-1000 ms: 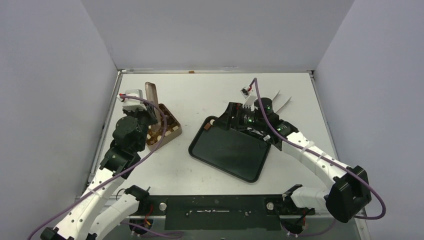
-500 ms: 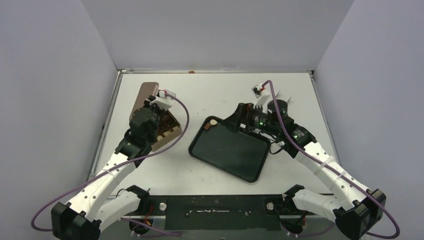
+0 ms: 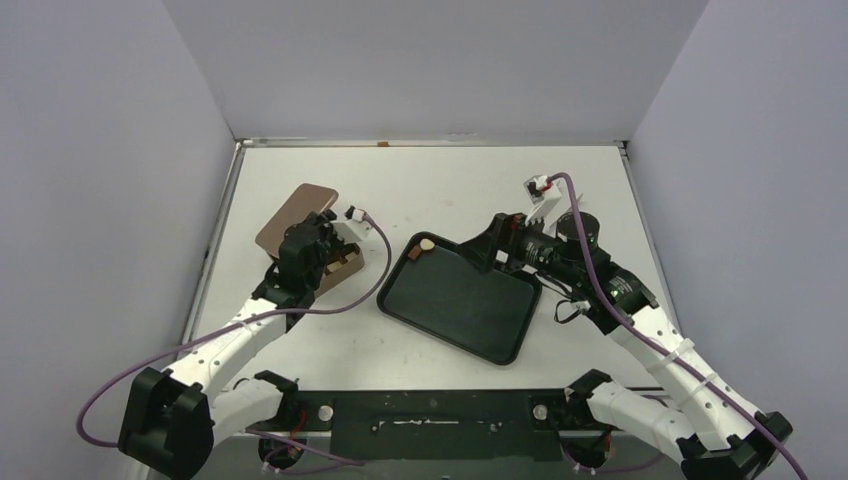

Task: Pack the chocolate
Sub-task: Close the box lid on the packing box.

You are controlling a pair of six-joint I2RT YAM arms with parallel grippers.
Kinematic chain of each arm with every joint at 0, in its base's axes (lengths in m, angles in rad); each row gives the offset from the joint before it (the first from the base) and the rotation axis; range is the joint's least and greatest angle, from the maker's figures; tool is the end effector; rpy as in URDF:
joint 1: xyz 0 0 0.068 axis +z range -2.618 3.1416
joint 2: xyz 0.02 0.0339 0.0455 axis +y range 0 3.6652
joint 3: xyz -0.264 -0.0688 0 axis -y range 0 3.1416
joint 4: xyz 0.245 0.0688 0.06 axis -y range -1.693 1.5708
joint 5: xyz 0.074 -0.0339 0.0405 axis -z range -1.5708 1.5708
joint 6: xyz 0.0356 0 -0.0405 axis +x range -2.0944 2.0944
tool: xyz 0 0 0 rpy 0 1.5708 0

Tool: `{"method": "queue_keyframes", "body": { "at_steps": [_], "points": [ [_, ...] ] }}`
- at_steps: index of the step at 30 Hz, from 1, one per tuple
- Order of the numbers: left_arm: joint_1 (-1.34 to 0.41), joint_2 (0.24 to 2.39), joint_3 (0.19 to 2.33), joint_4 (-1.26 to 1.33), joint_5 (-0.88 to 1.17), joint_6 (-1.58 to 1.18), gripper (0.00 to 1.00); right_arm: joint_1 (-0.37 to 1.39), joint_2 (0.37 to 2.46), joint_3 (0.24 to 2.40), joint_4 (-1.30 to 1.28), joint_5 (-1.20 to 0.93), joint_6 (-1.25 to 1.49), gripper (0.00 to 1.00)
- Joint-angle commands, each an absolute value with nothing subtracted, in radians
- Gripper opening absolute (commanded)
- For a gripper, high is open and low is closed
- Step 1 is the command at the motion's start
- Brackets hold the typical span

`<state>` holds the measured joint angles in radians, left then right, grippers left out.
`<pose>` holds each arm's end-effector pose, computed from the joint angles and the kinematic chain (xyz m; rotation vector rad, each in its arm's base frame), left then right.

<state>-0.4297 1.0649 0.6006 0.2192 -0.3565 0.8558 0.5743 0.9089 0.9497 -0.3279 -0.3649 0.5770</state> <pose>0.2253 -0.0896 0.2623 0.8893 1.6162 0.6232 0.1635 0.1209 0.3613 -0.2703 1.9795 1.1116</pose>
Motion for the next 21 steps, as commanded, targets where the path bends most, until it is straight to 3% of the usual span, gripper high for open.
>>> {"method": "queue_keyframes", "body": {
  "at_steps": [1,21],
  "points": [
    [-0.402,1.092,0.624,0.314,-0.242,0.893,0.00,0.566,0.887,0.968,-0.339,-0.318,0.537,0.98],
    [-0.417,1.097,0.588,0.189,-0.207,0.950,0.00,0.565,0.891,0.970,-0.336,-0.331,0.509,0.99]
  ]
}}
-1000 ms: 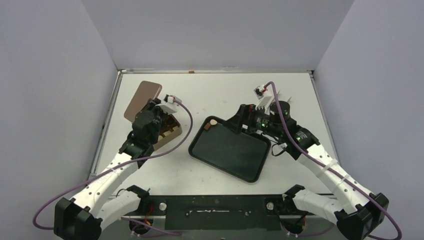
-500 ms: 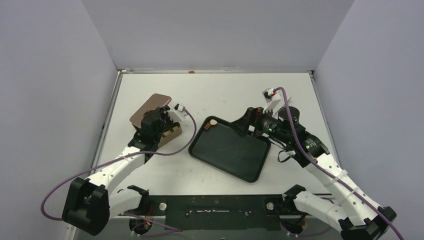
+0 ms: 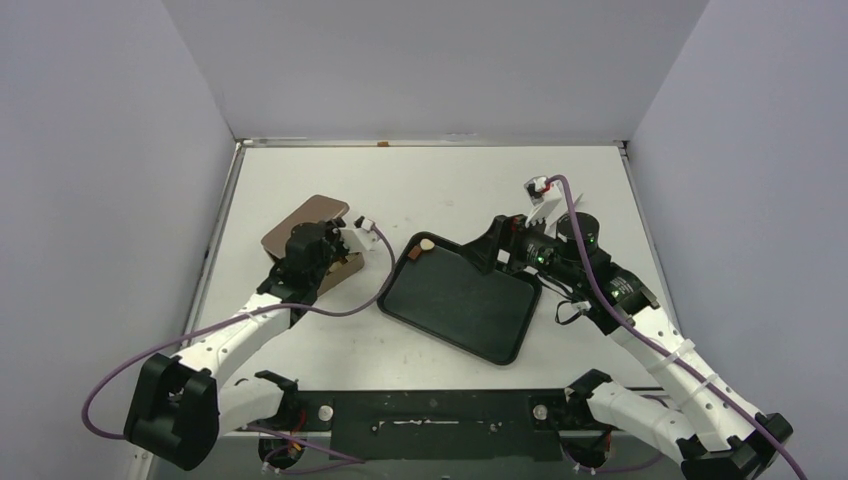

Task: Pack the chocolate
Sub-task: Close the box lid on the packing box.

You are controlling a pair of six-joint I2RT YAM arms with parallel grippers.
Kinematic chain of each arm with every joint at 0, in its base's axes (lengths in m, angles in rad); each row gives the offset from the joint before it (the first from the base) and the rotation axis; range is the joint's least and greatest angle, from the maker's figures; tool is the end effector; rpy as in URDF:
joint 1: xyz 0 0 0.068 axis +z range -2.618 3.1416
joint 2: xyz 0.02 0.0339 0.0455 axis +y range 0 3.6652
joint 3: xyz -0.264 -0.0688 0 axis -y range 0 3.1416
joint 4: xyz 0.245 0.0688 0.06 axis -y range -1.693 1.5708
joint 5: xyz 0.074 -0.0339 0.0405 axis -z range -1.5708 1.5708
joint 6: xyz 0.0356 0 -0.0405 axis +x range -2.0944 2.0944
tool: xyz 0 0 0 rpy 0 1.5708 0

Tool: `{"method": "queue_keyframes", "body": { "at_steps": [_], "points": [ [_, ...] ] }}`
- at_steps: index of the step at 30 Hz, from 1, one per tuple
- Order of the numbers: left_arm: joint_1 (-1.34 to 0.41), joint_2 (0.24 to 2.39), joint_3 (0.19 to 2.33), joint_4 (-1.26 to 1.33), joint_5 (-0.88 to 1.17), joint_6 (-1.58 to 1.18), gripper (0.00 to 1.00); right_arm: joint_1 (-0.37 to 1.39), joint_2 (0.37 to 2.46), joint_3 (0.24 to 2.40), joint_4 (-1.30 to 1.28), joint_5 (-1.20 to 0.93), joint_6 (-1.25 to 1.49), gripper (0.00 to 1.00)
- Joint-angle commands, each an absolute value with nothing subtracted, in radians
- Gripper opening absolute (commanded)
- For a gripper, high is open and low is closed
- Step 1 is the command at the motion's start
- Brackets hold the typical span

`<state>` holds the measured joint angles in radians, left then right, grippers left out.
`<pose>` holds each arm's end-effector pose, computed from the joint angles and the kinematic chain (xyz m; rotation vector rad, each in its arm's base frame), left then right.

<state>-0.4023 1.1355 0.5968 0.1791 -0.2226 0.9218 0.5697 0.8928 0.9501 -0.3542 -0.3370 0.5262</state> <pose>0.2345 -0.0913 0.2404 1.0831 1.6360 0.5592 0.1608 0.1170 0.3616 -0.2918 1.9713 1.0491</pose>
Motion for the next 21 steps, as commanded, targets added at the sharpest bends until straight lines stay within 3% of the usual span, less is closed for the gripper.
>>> {"method": "queue_keyframes", "body": {
  "at_steps": [1,21],
  "points": [
    [-0.417,1.095,0.581,0.189,-0.207,0.950,0.00,0.565,0.889,0.967,-0.337,-0.333,0.508,0.99],
    [-0.426,1.127,0.527,0.280,-0.181,0.980,0.00,0.565,0.855,0.970,-0.363,-0.322,0.496,0.99]
  ]
}}
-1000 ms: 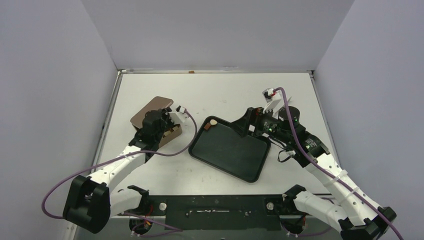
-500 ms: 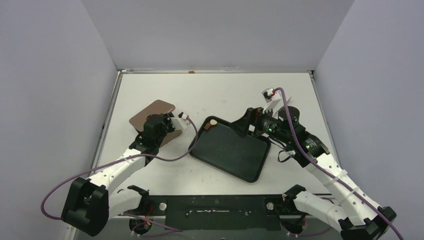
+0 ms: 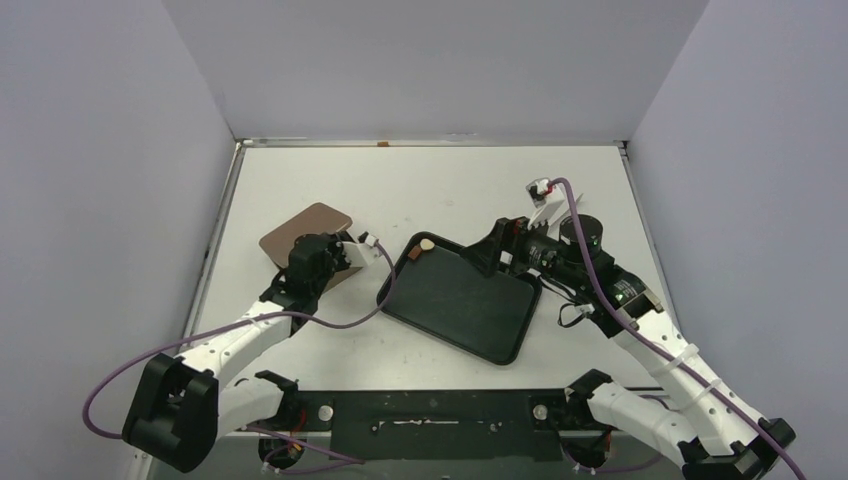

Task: Pack the chocolate
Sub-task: Close the box lid on the packing box.

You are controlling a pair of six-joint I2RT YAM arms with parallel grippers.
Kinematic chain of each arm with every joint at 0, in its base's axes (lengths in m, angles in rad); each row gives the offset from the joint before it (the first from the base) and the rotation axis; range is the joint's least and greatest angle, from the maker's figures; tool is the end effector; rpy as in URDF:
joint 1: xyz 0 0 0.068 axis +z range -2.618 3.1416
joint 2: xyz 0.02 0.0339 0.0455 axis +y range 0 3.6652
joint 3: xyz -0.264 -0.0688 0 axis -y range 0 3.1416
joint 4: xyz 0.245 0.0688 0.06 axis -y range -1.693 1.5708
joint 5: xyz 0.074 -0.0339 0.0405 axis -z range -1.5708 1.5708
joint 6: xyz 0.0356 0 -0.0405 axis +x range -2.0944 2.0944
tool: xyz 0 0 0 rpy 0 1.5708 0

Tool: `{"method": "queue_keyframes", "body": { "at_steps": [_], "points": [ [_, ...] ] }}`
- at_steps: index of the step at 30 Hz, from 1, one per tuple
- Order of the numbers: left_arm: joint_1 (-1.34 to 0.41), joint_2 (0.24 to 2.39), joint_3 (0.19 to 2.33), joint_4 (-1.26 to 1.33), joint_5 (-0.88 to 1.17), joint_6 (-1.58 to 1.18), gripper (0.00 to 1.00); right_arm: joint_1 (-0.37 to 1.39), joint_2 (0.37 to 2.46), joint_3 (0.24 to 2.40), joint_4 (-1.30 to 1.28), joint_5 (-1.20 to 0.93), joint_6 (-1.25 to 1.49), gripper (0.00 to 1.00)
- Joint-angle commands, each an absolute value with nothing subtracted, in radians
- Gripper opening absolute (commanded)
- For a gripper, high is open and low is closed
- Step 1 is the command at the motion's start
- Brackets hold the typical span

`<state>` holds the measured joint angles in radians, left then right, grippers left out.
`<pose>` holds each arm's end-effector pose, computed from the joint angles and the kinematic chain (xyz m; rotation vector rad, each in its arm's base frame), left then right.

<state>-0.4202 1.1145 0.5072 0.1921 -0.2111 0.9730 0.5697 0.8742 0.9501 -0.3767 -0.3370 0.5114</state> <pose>0.2210 -0.0906 0.2161 1.1866 1.6356 0.5642 0.1563 0.1141 0.3625 -0.3055 1.9705 1.0388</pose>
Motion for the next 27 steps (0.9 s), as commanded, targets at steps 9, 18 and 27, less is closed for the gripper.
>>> {"method": "queue_keyframes", "body": {
  "at_steps": [9,18,27],
  "points": [
    [-0.435,1.111,0.538,0.243,-0.166,0.974,0.00,0.565,0.855,0.966,-0.358,-0.311,0.495,0.99],
    [-0.493,1.064,0.535,0.144,-0.207,0.945,0.03,0.563,0.891,0.960,-0.347,-0.300,0.485,1.00],
    [-0.537,1.013,0.525,0.093,-0.243,0.906,0.32,0.560,0.905,0.944,-0.344,-0.282,0.484,1.00]
  ]
}}
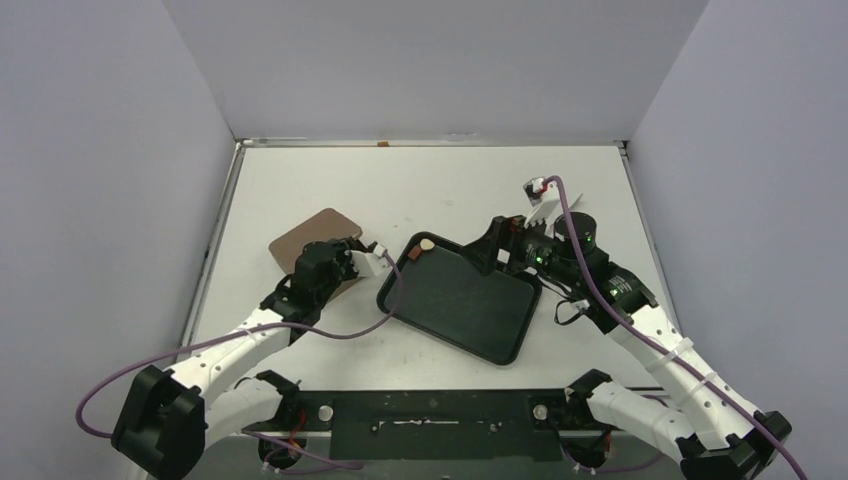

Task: Pack the chocolate
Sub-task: Close the box lid on the packing box.

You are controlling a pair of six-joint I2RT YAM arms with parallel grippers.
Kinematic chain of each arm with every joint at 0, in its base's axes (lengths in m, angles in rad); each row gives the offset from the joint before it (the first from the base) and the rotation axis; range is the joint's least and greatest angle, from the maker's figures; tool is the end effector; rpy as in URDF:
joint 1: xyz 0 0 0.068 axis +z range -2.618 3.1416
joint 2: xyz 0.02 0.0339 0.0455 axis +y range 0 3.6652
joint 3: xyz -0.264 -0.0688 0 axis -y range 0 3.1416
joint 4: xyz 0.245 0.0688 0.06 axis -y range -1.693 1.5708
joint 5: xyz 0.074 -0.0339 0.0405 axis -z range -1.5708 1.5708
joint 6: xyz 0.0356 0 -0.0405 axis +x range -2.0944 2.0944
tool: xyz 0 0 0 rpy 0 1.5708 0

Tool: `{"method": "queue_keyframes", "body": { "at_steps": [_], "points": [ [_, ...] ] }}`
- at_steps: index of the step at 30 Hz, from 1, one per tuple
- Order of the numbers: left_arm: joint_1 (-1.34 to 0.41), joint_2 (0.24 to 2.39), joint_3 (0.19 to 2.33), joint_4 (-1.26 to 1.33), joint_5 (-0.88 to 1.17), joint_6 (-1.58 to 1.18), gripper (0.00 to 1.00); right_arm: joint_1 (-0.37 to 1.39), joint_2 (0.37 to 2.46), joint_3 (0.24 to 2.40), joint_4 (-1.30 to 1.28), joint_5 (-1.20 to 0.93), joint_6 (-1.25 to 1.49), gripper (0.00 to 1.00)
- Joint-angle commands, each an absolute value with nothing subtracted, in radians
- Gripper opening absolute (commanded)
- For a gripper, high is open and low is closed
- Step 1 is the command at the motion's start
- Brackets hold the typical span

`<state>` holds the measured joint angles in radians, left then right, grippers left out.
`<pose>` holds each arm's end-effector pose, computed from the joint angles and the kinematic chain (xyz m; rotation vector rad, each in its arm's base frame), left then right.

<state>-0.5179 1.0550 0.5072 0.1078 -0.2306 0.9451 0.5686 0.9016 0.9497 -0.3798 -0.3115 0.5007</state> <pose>0.2026 -0.1060 0.2205 1.2443 1.6095 0.5025 0.1627 0.1169 0.3571 -0.2928 1.9987 1.0008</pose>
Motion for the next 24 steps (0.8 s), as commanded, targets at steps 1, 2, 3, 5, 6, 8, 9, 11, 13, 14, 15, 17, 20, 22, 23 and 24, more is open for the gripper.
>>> {"method": "queue_keyframes", "body": {
  "at_steps": [1,2,3,5,6,8,9,11,13,14,15,17,20,22,23,24],
  "points": [
    [-0.540,1.004,0.527,0.080,-0.239,0.897,0.38,0.558,0.907,0.939,-0.344,-0.281,0.487,1.00],
    [-0.542,0.996,0.527,0.067,-0.233,0.890,0.43,0.558,0.909,0.936,-0.342,-0.279,0.489,1.00],
    [-0.545,0.987,0.528,0.053,-0.227,0.884,0.46,0.557,0.910,0.933,-0.341,-0.279,0.492,1.00],
    [-0.556,0.967,0.526,0.027,-0.221,0.870,0.49,0.557,0.915,0.927,-0.337,-0.282,0.498,1.00],
    [-0.562,0.954,0.527,0.013,-0.221,0.861,0.50,0.555,0.918,0.925,-0.335,-0.285,0.502,1.00],
    [-0.577,0.924,0.527,0.002,-0.227,0.831,0.51,0.555,0.922,0.920,-0.324,-0.288,0.507,1.00],
    [-0.578,0.908,0.530,0.006,-0.233,0.793,0.52,0.555,0.925,0.916,-0.317,-0.288,0.511,1.00],
    [-0.578,0.875,0.543,0.039,-0.263,0.666,0.59,0.555,0.938,0.911,-0.302,-0.290,0.527,1.00],
    [-0.575,0.861,0.573,0.066,-0.318,0.525,0.68,0.555,0.956,0.907,-0.285,-0.294,0.550,1.00],
    [-0.570,0.863,0.592,0.074,-0.349,0.467,0.71,0.556,0.968,0.905,-0.276,-0.300,0.563,1.00],
    [-0.561,0.874,0.627,0.068,-0.380,0.401,0.74,0.558,0.981,0.900,-0.256,-0.310,0.574,1.00],
    [-0.527,0.908,0.686,0.026,-0.414,0.305,0.77,0.562,1.003,0.894,-0.226,-0.326,0.587,0.99],
    [-0.436,1.014,0.826,-0.094,-0.447,0.190,0.78,0.577,1.032,0.897,-0.199,-0.330,0.599,0.99],
    [-0.365,1.074,0.893,-0.135,-0.437,0.157,0.77,0.597,1.047,0.900,-0.183,-0.331,0.597,0.99],
    [-0.325,1.102,0.921,-0.146,-0.434,0.150,0.77,0.608,1.055,0.900,-0.178,-0.329,0.593,0.99],
    [-0.295,1.129,0.948,-0.160,-0.419,0.140,0.77,0.615,1.062,0.902,-0.177,-0.324,0.591,0.99]
  ]
}}
